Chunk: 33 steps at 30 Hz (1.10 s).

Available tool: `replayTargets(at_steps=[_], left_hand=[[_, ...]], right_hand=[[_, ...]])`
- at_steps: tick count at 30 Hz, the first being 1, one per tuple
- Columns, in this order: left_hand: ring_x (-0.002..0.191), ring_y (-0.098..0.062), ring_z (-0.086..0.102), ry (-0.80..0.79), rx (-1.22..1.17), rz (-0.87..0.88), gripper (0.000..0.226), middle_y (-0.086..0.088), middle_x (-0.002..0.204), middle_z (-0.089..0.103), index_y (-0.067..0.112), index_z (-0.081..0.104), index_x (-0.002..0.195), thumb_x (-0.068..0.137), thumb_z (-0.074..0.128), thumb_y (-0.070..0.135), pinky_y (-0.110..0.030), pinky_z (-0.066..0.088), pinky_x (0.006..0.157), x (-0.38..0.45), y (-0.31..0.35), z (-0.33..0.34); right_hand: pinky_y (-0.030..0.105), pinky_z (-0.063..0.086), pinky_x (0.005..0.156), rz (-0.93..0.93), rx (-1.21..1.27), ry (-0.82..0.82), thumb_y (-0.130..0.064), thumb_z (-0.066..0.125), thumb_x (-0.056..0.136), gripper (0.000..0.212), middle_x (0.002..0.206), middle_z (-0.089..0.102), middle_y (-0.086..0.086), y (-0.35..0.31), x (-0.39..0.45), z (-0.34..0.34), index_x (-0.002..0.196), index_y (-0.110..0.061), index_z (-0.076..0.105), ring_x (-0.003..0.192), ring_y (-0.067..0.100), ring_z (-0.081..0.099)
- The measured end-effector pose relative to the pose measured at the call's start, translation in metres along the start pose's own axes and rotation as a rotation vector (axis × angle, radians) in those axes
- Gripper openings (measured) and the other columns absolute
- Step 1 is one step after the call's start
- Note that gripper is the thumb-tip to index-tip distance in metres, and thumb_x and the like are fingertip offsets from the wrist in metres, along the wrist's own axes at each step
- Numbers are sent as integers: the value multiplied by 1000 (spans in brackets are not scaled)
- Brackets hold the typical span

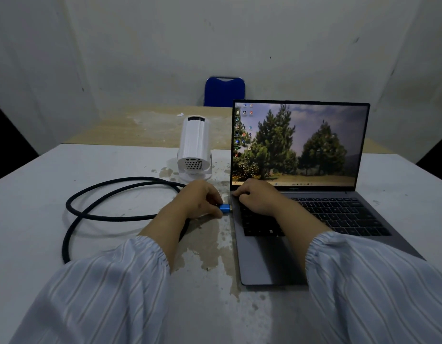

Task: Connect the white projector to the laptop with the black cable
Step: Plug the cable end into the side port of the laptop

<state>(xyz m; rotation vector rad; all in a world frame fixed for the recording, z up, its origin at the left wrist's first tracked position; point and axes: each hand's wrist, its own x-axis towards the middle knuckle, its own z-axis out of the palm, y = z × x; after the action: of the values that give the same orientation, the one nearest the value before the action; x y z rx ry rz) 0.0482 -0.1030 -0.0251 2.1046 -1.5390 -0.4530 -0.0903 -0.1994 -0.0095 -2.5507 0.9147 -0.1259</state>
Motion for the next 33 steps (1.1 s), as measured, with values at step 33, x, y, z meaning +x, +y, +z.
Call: replayTargets(at_steps=[33], left_hand=[[66, -9, 60, -47, -21, -26, 29, -6, 82, 70, 6, 74, 95, 68, 82, 12, -18, 49, 64, 4, 5, -2]], right_hand=[[30, 41, 95, -20, -20, -36, -16, 44, 92, 37, 138, 54, 7, 1, 3, -2, 125, -12, 62, 122, 25, 51]])
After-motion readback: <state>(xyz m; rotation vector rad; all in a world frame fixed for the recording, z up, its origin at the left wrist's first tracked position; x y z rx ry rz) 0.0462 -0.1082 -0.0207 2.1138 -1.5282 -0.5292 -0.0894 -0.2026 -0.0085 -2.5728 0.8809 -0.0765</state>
